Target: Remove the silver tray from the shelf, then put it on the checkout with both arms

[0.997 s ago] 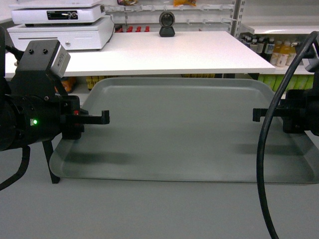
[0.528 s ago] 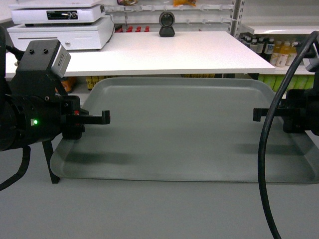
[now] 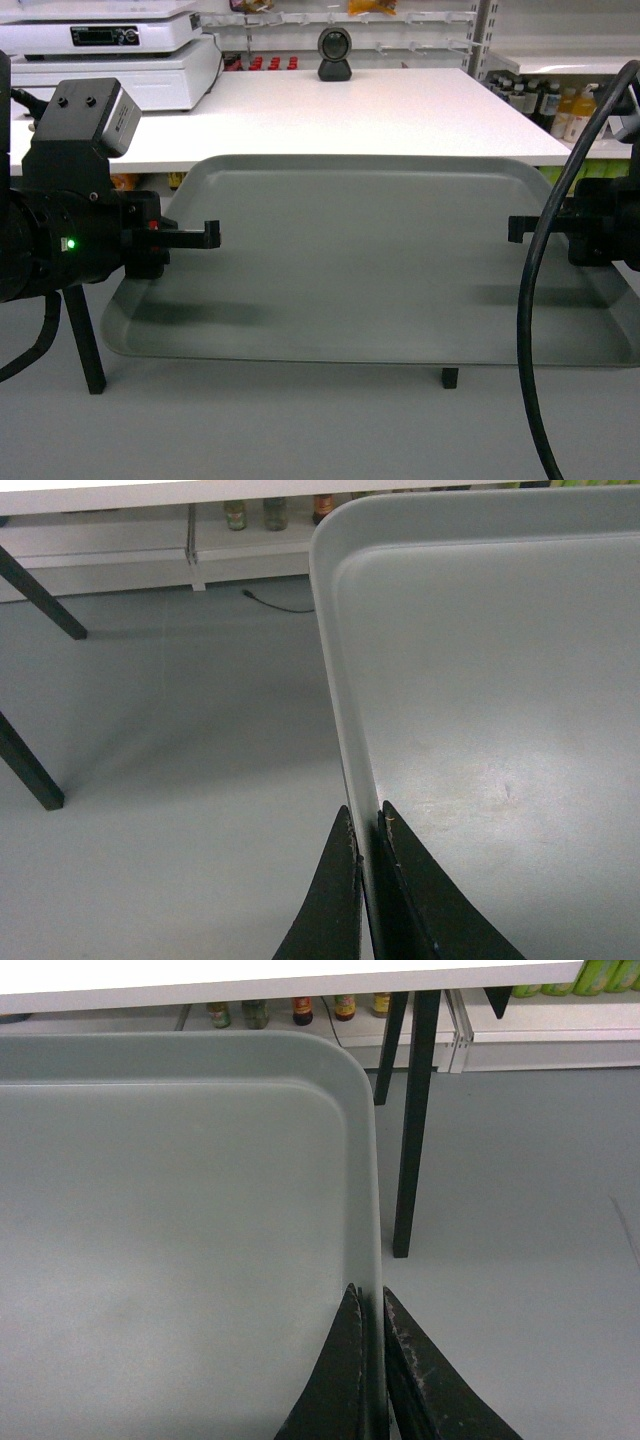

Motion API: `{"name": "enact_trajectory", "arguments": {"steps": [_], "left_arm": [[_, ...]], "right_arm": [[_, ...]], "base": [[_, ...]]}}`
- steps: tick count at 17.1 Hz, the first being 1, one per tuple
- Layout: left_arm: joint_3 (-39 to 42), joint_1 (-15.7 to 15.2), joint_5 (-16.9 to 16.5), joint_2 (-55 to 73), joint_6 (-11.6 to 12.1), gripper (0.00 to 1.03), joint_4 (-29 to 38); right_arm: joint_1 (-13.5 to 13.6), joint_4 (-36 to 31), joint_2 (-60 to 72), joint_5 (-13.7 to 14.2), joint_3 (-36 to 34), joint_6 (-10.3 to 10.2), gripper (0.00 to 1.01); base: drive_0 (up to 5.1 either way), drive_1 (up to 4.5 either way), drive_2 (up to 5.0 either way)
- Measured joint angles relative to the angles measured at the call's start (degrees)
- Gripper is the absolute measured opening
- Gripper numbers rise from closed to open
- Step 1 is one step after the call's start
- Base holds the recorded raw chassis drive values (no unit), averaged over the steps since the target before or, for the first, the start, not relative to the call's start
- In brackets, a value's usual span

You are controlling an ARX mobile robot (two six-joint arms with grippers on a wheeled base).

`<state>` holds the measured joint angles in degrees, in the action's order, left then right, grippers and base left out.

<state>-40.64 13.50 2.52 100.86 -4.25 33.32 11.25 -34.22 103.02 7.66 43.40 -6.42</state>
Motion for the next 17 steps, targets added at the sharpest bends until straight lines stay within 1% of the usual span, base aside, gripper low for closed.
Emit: {"name": "enact_trajectory", "arguments": {"steps": [17], "left_arm": [[0.0,0.0,0.0,0.0,0.0,0.03,0.0]], "right_arm": [[0.0,-0.1,0.0,0.1,0.0,0.0,0.03]], "base": [[0.1,4.23,-4.1]]}}
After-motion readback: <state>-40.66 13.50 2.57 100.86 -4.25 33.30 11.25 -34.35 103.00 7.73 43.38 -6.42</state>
